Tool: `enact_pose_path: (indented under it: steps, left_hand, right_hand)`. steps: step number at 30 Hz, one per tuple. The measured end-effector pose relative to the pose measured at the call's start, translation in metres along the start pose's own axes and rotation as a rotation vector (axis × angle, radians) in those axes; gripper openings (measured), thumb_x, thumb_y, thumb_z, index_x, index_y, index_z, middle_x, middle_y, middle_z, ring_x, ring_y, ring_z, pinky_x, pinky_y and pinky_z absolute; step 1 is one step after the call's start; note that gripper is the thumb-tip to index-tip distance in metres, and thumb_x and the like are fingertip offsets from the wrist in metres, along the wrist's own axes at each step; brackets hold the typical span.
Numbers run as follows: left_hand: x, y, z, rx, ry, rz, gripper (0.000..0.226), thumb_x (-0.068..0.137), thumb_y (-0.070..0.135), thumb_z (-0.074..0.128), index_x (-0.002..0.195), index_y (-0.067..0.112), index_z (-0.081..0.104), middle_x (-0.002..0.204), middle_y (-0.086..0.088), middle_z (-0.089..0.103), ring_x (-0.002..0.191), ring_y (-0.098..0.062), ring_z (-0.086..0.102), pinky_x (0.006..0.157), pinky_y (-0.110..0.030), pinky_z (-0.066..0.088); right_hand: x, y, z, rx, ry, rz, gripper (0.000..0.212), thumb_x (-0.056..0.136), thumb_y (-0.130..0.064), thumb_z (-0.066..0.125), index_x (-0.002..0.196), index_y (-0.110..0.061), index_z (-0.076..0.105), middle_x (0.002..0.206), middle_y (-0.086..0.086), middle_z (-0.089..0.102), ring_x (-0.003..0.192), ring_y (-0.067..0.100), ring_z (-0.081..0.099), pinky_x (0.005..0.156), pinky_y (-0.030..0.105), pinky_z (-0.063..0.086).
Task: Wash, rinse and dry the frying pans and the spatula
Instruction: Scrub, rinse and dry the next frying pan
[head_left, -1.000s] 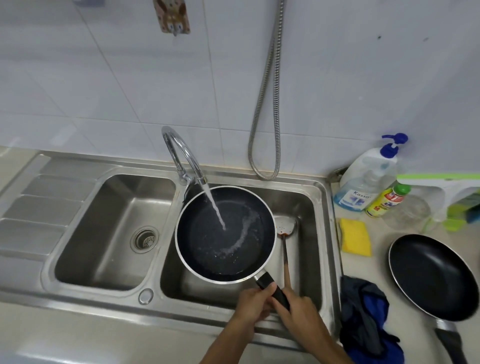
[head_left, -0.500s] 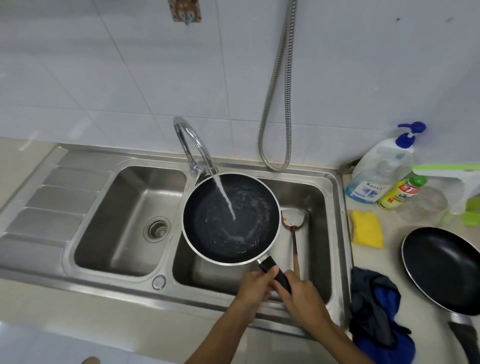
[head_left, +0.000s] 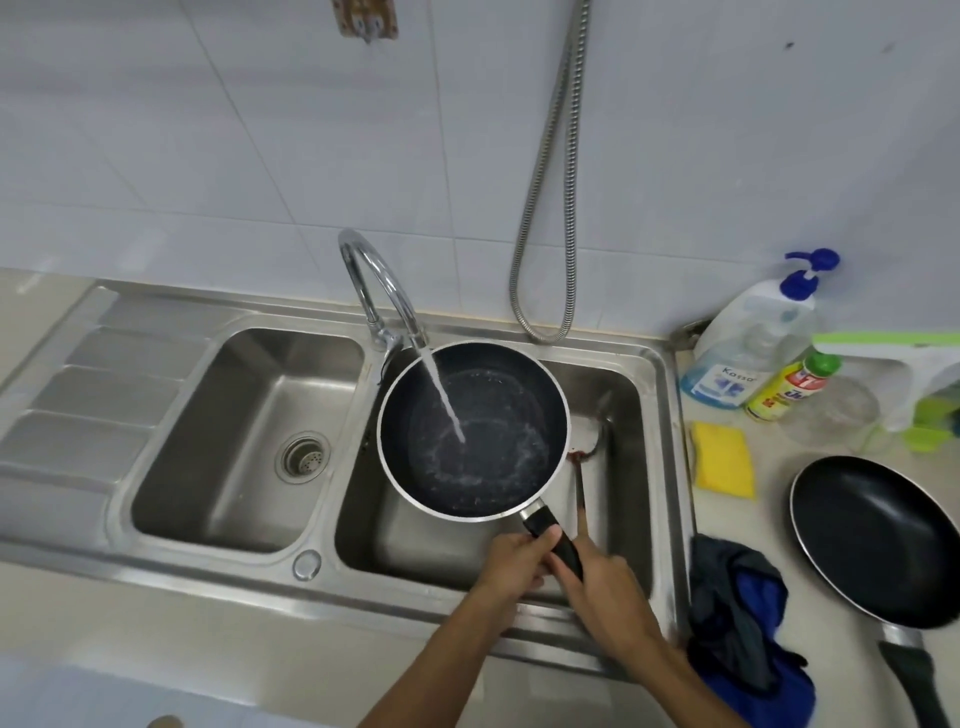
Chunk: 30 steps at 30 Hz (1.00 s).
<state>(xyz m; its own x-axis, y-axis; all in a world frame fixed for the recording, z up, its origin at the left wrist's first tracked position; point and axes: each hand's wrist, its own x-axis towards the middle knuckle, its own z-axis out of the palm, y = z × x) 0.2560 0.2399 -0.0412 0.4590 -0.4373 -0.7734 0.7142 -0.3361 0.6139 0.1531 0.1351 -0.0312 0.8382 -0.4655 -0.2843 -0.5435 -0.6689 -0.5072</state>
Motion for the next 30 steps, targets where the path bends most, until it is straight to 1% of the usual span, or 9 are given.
enact_pose_path:
  steps: [3, 6, 8, 11, 13, 16, 21, 25, 30]
  left_hand:
    - [-0.004, -0.007, -0.005, -0.030, -0.023, -0.016, 0.025, 0.094, 0.032, 0.072, 0.090, 0.007, 0.072, 0.084, -0.009, 0.072, 0.080, -0.021, 0.067, 0.075, -0.032, 0.054]
    - [-0.005, -0.013, -0.002, -0.014, -0.054, -0.040, 0.024, 0.095, 0.032, 0.071, 0.091, 0.009, 0.072, 0.088, -0.009, 0.074, 0.083, -0.019, 0.071, 0.086, -0.034, 0.059]
    - [-0.007, -0.014, 0.003, -0.016, -0.082, -0.045, 0.025, 0.096, 0.032, 0.069, 0.089, 0.008, 0.071, 0.085, -0.009, 0.073, 0.080, -0.019, 0.070, 0.081, -0.031, 0.060]
    - [-0.008, -0.010, 0.012, -0.017, -0.128, -0.029, 0.028, 0.094, 0.033, 0.071, 0.088, 0.006, 0.073, 0.078, -0.008, 0.073, 0.073, -0.017, 0.069, 0.075, -0.032, 0.061]
    - [-0.007, -0.007, 0.018, -0.010, -0.141, -0.024, 0.043, 0.087, 0.042, 0.077, 0.099, 0.000, 0.075, 0.087, -0.013, 0.074, 0.082, -0.022, 0.070, 0.085, -0.039, 0.059]
    - [-0.007, 0.000, 0.024, -0.006, -0.134, -0.019, 0.061, 0.077, 0.054, 0.081, 0.102, -0.001, 0.076, 0.095, -0.018, 0.076, 0.086, -0.022, 0.069, 0.086, -0.037, 0.057]
    - [-0.006, 0.009, 0.023, -0.024, -0.143, -0.004, 0.041, 0.088, 0.045, 0.075, 0.100, 0.006, 0.078, 0.098, -0.010, 0.079, 0.095, -0.021, 0.075, 0.091, -0.033, 0.058]
    - [-0.016, 0.016, 0.018, -0.044, -0.171, 0.024, 0.032, 0.094, 0.030, 0.064, 0.107, 0.003, 0.077, 0.104, -0.013, 0.078, 0.103, -0.024, 0.074, 0.093, -0.033, 0.058]
    - [-0.022, 0.023, 0.015, -0.007, -0.233, 0.056, 0.037, 0.092, 0.034, 0.063, 0.108, 0.005, 0.078, 0.111, -0.011, 0.077, 0.112, -0.027, 0.071, 0.105, -0.042, 0.053]
  right_hand:
    - [-0.005, -0.002, 0.005, -0.085, -0.004, -0.007, 0.087, 0.080, -0.087, 0.004, 0.118, -0.024, 0.051, 0.086, 0.001, 0.073, 0.073, 0.023, 0.070, 0.068, 0.042, 0.059]
    - [-0.014, -0.006, 0.001, -0.133, 0.028, 0.014, 0.064, 0.098, -0.066, 0.033, 0.140, -0.019, 0.042, 0.089, 0.005, 0.075, 0.079, 0.028, 0.071, 0.072, 0.044, 0.058]
    - [-0.019, -0.011, -0.003, -0.180, 0.036, 0.040, 0.061, 0.100, -0.056, 0.040, 0.147, -0.018, 0.036, 0.091, 0.006, 0.074, 0.081, 0.028, 0.071, 0.073, 0.043, 0.057]
    - [-0.025, -0.019, -0.014, -0.219, 0.026, 0.048, 0.044, 0.103, -0.048, 0.040, 0.134, -0.017, 0.045, 0.093, 0.004, 0.074, 0.082, 0.027, 0.071, 0.072, 0.039, 0.053]
    - [-0.026, -0.023, -0.019, -0.255, 0.036, 0.031, 0.034, 0.104, -0.038, 0.040, 0.130, -0.018, 0.045, 0.092, 0.002, 0.073, 0.080, 0.023, 0.071, 0.069, 0.036, 0.051]
    - [-0.026, -0.028, -0.023, -0.335, 0.001, 0.032, 0.044, 0.097, -0.023, 0.047, 0.140, -0.015, 0.041, 0.098, -0.001, 0.071, 0.080, 0.017, 0.070, 0.068, 0.030, 0.052]
    - [-0.028, -0.039, -0.020, -0.358, -0.029, 0.068, 0.071, 0.084, -0.019, 0.064, 0.149, -0.012, 0.036, 0.108, -0.002, 0.068, 0.090, 0.017, 0.067, 0.075, 0.030, 0.058]
    - [-0.028, -0.053, -0.016, -0.195, 0.002, 0.126, 0.062, 0.091, -0.019, 0.058, 0.144, -0.018, 0.026, 0.121, 0.000, 0.060, 0.089, 0.018, 0.069, 0.079, 0.035, 0.058]
    - [-0.019, -0.058, -0.018, -0.041, -0.007, 0.201, 0.053, 0.093, -0.017, 0.050, 0.139, -0.016, 0.023, 0.101, -0.001, 0.070, 0.084, 0.021, 0.069, 0.074, 0.039, 0.056]
